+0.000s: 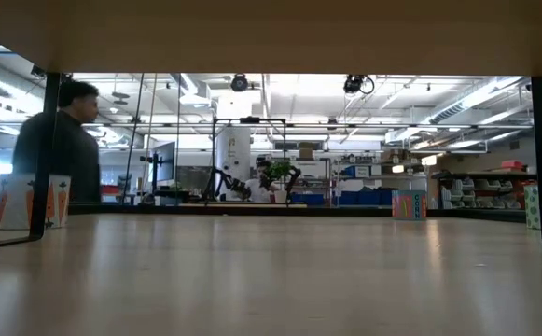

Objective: Pick and place cans onto a shelf
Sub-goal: Put the canned oranges on the shelf, then put the canned peas on the shelf

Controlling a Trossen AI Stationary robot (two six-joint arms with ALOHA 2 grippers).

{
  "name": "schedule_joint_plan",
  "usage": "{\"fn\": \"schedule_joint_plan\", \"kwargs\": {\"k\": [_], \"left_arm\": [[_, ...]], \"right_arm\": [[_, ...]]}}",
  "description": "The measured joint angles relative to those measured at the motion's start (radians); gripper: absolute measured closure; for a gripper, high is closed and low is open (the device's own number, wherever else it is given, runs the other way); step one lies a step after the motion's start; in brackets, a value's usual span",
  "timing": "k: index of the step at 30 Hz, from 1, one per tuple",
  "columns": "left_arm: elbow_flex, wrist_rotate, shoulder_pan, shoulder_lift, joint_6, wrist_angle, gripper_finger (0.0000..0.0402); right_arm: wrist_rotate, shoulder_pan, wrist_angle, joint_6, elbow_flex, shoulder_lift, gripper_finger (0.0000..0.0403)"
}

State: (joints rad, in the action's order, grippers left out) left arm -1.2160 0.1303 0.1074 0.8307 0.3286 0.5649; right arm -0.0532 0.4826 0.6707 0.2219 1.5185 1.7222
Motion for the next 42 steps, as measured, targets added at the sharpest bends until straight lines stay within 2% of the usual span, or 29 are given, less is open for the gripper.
{"fn": "schedule_joint_plan", "kwargs": {"k": [10,13,16,19,22,26,32,36,42], "left_arm": [[0.000,-0.011,0.000,0.000,0.001,0.002,0.0392],[0.000,-0.012,0.000,0.000,0.001,0.003,0.0392],[0.000,-0.018,0.000,0.000,0.001,0.013,0.0392],[0.000,-0.067,0.000,0.000,0.001,0.048,0.0392],[0.000,-0.084,-0.002,0.000,0.009,0.146,0.0392],[0.000,-0.081,-0.020,0.000,0.028,0.284,0.0392],[0.000,-0.070,-0.077,0.000,0.061,0.398,0.0392],[0.029,-0.041,-0.116,-0.005,0.061,0.383,0.0392],[0.094,-0.012,-0.134,-0.006,0.080,0.381,0.0392]], "right_arm": [[-0.032,-0.005,0.010,-0.055,0.001,-0.013,0.0053],[-0.048,-0.002,0.033,-0.099,0.051,-0.034,0.0053],[-0.087,0.001,0.127,-0.149,0.140,-0.051,0.0053],[-0.160,-0.015,0.294,-0.261,0.219,-0.069,0.0054],[-0.242,-0.058,0.431,-0.376,0.226,-0.129,0.0054],[-0.308,-0.118,0.461,-0.516,0.105,-0.270,0.0055],[-0.332,-0.250,0.477,-0.759,-0.229,-0.539,0.0055],[-0.227,-0.367,0.565,-0.901,-0.415,-0.647,0.0055],[-0.099,-0.570,0.675,-1.055,-0.597,-0.675,0.0055]]}}
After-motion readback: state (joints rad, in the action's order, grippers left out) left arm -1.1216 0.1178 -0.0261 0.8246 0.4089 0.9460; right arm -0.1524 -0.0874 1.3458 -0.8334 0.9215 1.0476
